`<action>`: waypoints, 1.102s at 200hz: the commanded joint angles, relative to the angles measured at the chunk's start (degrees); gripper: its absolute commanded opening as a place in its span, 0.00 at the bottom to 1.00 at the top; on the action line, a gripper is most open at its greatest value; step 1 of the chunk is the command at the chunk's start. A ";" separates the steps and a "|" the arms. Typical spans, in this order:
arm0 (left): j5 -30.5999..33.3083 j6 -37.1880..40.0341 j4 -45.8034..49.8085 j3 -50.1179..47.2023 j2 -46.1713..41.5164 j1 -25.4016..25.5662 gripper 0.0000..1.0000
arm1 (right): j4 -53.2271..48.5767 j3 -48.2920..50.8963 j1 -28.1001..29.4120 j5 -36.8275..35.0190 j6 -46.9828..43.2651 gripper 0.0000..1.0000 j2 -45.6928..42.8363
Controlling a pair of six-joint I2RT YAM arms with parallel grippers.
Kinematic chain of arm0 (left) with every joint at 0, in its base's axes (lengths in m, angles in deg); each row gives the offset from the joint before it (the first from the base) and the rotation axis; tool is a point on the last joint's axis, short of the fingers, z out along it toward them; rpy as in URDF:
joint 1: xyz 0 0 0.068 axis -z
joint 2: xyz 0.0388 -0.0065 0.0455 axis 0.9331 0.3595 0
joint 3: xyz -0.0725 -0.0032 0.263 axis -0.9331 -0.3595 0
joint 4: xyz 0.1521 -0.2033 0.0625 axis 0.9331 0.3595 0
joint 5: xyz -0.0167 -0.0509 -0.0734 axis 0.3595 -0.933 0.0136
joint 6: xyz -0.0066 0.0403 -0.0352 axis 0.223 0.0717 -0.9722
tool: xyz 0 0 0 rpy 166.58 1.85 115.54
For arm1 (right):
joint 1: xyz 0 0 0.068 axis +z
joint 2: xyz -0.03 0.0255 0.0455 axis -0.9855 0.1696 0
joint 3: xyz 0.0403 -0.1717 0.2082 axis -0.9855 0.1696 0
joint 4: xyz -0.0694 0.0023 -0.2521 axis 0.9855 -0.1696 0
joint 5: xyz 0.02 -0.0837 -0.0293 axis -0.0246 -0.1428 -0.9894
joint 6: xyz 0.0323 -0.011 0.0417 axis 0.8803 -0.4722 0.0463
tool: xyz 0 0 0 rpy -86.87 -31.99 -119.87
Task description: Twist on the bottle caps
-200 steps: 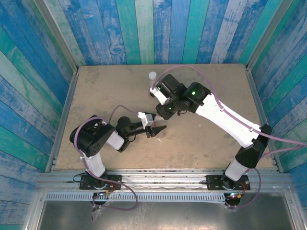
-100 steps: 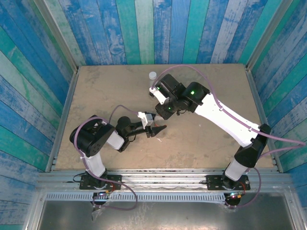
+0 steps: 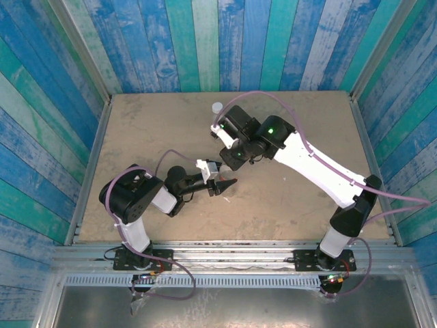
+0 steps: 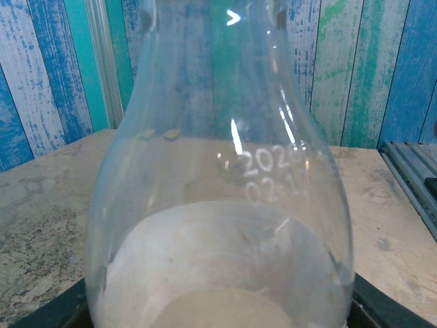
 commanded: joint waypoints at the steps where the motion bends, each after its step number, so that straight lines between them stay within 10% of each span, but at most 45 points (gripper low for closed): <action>1: -0.07 0.08 4.19 -0.01 0.22 0.21 0.62 | -4.64 -0.74 0.56 -0.29 0.56 0.36 1.94; 54: -0.17 0.17 4.36 -0.18 0.22 0.17 0.63 | -4.48 -1.39 0.55 -0.41 0.74 0.43 1.81; 119: -0.18 0.01 4.20 0.25 0.56 0.21 0.62 | -1.29 -0.47 0.62 1.37 0.26 0.78 -1.55; 220: -0.35 -0.01 4.13 0.25 0.57 0.21 0.63 | 8.15 7.29 -4.10 3.86 3.67 0.59 -8.86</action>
